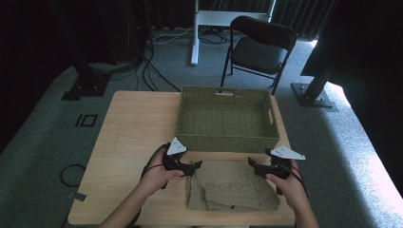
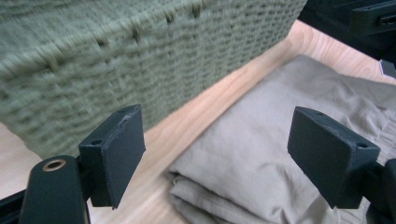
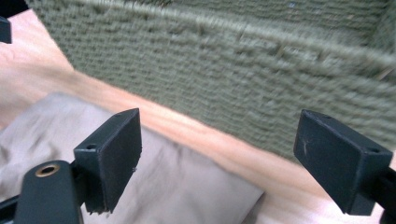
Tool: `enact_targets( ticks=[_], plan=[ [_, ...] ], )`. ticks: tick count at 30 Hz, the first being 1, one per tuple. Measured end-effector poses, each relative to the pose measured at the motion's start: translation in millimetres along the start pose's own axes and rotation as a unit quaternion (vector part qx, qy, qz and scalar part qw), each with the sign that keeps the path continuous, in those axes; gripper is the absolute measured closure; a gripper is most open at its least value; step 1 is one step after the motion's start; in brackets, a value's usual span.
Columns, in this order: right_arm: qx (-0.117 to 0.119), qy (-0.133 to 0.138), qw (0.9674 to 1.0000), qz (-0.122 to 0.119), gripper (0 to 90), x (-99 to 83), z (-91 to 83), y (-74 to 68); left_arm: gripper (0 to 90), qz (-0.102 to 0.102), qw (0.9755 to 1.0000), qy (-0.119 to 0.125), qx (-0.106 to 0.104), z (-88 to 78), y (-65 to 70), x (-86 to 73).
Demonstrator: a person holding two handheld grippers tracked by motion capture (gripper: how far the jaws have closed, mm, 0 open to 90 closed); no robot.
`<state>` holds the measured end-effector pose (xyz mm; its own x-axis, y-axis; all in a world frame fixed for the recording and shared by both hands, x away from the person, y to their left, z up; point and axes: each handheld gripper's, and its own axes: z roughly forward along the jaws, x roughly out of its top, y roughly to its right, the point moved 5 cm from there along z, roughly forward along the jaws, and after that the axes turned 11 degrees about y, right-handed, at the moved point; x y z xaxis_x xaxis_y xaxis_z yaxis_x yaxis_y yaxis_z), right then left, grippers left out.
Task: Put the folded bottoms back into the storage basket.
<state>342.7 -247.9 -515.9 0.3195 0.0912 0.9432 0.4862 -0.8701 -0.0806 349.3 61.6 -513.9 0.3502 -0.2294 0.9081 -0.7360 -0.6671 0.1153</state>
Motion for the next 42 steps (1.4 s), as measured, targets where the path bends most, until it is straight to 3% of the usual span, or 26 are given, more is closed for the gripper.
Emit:
enact_targets(
  ticks=[9,15,20,27,34,42],
  plan=[
    [0.005,-0.033,0.9994,0.002,14.9,-24.2,3.3,-4.4,20.0,-0.021,0.9994,-0.026,-0.006,4.2,2.9,-24.4],
    [0.005,-0.05,0.9987,0.01,14.6,-38.7,2.9,-5.5,19.0,-0.037,0.9983,-0.045,0.006,7.7,4.4,-38.7],
    [-0.001,-0.067,0.9977,0.008,14.2,-50.9,1.8,-4.5,18.9,-0.035,0.997,-0.068,0.014,10.4,4.0,-50.0],
    [-0.01,-0.089,0.9959,0.008,13.9,-64.7,1.4,-3.3,18.9,-0.051,0.9951,-0.082,0.02,14.8,4.4,-57.1],
    [-0.014,-0.105,0.9944,0.002,13.9,-72.6,2.9,-3.8,18.9,-0.049,0.9937,-0.099,0.02,22.7,8.0,-63.7],
    [-0.016,-0.112,0.9936,-0.01,13.9,-77.5,4.9,-5.5,16.7,-0.036,0.9946,-0.095,0.021,27.8,11.8,-63.9]
  ],
)
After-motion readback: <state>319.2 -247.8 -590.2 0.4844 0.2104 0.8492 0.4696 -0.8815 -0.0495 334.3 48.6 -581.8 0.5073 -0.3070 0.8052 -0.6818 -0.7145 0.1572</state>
